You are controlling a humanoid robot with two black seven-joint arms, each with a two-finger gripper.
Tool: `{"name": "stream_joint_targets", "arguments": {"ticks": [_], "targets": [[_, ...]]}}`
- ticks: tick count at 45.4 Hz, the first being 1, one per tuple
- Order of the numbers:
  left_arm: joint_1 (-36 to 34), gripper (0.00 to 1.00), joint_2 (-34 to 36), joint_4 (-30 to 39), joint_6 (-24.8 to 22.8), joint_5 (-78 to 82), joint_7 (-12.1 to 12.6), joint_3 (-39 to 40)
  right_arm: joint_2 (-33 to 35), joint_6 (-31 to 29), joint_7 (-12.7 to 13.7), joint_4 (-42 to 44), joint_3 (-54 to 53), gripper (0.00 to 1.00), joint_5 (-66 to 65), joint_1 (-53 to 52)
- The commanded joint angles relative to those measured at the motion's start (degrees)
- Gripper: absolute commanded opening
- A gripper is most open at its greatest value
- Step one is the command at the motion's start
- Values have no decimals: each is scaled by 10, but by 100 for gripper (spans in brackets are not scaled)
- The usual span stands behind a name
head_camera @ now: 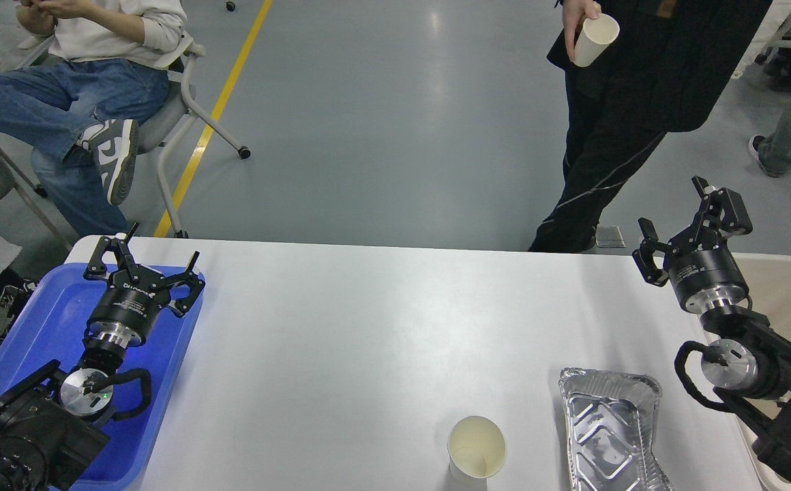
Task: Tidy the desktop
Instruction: 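Raise the right gripper up from its rest pose near the bin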
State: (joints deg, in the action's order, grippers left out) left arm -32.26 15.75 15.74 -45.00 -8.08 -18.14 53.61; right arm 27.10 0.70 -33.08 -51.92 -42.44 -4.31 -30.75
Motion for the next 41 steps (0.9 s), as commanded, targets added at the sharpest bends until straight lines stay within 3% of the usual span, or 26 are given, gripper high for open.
{"name": "stream_joint_targets", "arguments": {"ticks": [1,12,17,24,32,41], "targets": [[0,100,0,0,0,0,0,0,-2,2,6,-3,2,100,1,-4],[0,100,0,0,0,0,0,0,2,0,10,-14,4,100,0,-1],[0,100,0,0,0,0,0,0,15,-1,35,-16,2,100,0,-1],[-1,100,0,1,0,1,0,0,30,-3,48,-18,1,100,1,-3],[-1,100,-1,1,0,2,0,0,54,-7,91,-37,2,100,0,-3],[-1,100,-1,1,0,2,0,0,96,-12,103,-89,3,100,-1,-2]]}}
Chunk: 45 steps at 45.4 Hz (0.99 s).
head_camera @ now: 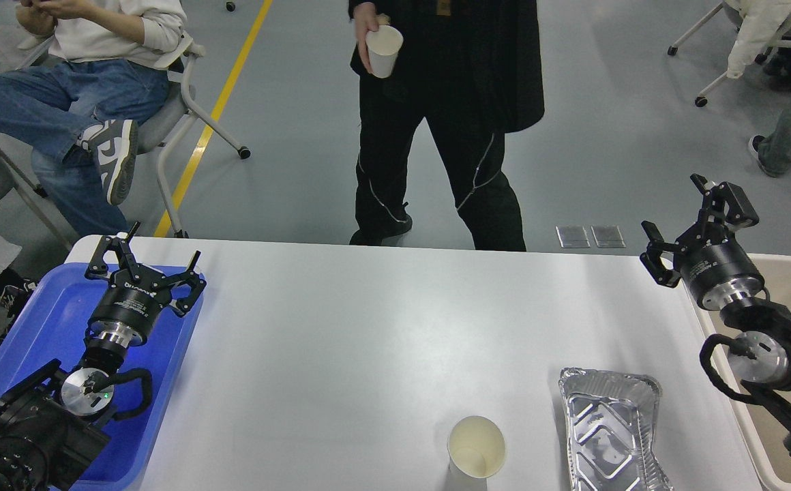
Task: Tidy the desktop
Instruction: 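Raise the right gripper up from its rest pose near the bin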
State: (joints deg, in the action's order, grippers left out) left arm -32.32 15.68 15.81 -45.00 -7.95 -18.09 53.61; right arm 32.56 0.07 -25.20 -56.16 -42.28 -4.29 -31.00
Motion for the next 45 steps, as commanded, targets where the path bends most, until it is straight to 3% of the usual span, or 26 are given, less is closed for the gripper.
{"name": "stream_joint_targets", "arguments": {"ticks": [1,10,27,45], "targets": [[0,100,0,0,0,0,0,0,45,-9,24,-51,2,100,-2,1],[-1,100,0,0,0,1,0,0,84,-60,24,-81,22,100,-6,1],[0,100,0,0,0,0,0,0,179,-91,24,-148,61,100,-39,-11],[0,100,0,0,0,0,0,0,225,-94,24,-174,170,100,-81,-90]]}}
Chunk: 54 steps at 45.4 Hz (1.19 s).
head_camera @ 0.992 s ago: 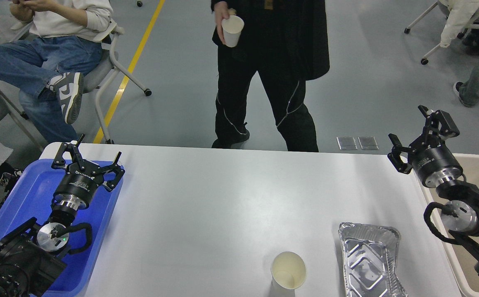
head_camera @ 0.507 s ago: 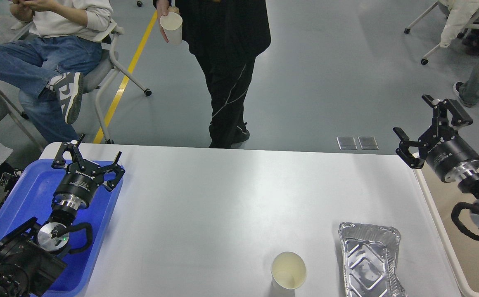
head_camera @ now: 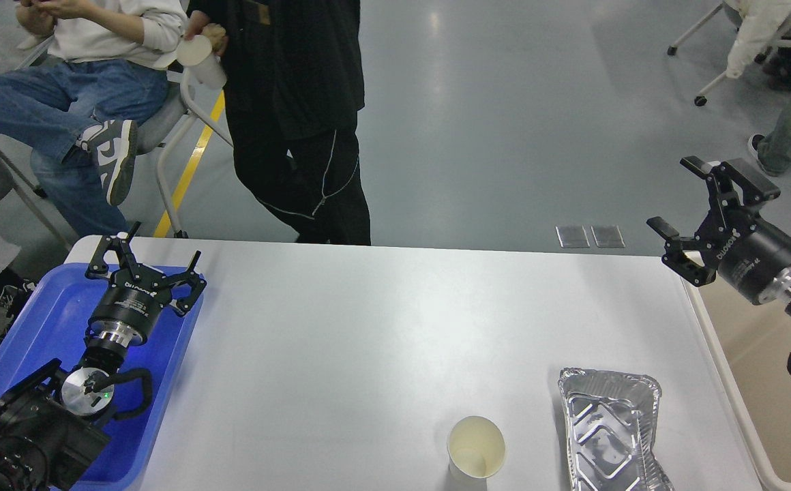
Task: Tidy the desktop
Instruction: 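Raise the right gripper up from its rest pose near the bin, then swing the right gripper inward and lower it toward the white paper cup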
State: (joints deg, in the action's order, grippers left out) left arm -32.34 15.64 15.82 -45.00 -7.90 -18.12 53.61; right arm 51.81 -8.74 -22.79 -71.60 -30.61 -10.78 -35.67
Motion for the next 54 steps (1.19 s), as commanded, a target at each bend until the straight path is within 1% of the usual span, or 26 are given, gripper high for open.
{"name": "stream_joint_targets", "arguments": {"ticks": [1,8,11,18,22,29,35,39,43,50,54], "targets": [[0,100,0,0,0,0,0,0,36,-6,0,-23,56,100,-20,-46],[0,100,0,0,0,0,0,0,51,-9,1,-62,65,100,-103,-55],[0,100,0,0,0,0,0,0,51,-1,1,-72,73,100,-143,-60],[0,100,0,0,0,0,0,0,55,0,-3,-100,139,100,-258,-98],[0,100,0,0,0,0,0,0,61,5,-3,-114,150,100,-310,-106],[0,100,0,0,0,0,0,0,61,7,-3,-123,157,100,-345,-118],[0,100,0,0,0,0,0,0,58,8,-3,-127,208,100,-378,-149],[0,100,0,0,0,0,0,0,56,8,-3,-140,230,100,-386,-168],[0,100,0,0,0,0,0,0,55,10,-3,-142,248,100,-422,-190],[0,100,0,0,0,0,0,0,53,25,-4,-142,298,100,-470,-228],[0,100,0,0,0,0,0,0,37,81,-8,-144,317,100,-535,-236]]}}
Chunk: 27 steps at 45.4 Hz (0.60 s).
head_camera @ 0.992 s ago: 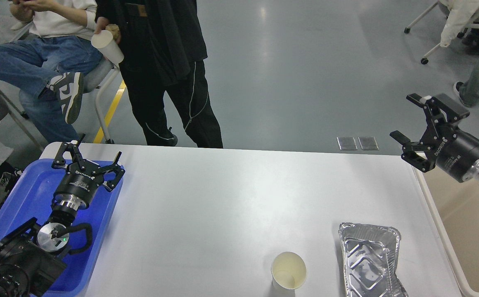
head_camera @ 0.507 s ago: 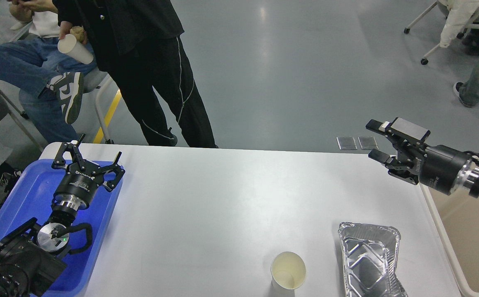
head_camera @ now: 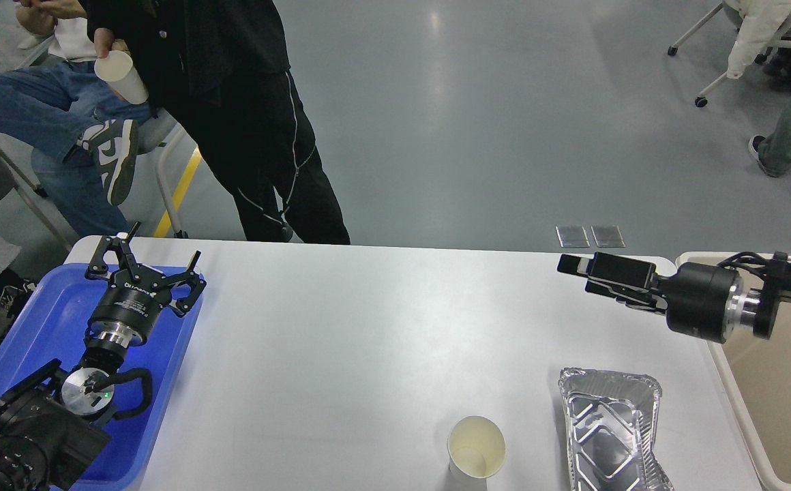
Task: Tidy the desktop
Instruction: 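Swing the right gripper inward and lower it toward the white paper cup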
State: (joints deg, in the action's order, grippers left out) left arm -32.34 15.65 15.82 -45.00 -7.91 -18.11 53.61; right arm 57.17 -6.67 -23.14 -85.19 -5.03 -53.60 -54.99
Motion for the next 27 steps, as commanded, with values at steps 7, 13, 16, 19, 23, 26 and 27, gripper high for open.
{"name": "stream_joint_targets", "arguments": {"ticks": [7,13,16,19,23,26,27], "targets": [[0,100,0,0,0,0,0,0,-24,107,-5,-9,108,100,-143,-67],[0,100,0,0,0,0,0,0,-53,108,-8,-10,165,100,-144,-102],[0,100,0,0,0,0,0,0,-66,108,-8,-9,185,100,-145,-115],[0,100,0,0,0,0,0,0,-79,108,-12,-9,208,100,-145,-136],[0,100,0,0,0,0,0,0,-98,108,-25,-8,242,100,-146,-164],[0,100,0,0,0,0,0,0,-116,110,-29,-5,265,100,-147,-176],[0,100,0,0,0,0,0,0,-122,110,-29,-4,271,100,-147,-179]]}}
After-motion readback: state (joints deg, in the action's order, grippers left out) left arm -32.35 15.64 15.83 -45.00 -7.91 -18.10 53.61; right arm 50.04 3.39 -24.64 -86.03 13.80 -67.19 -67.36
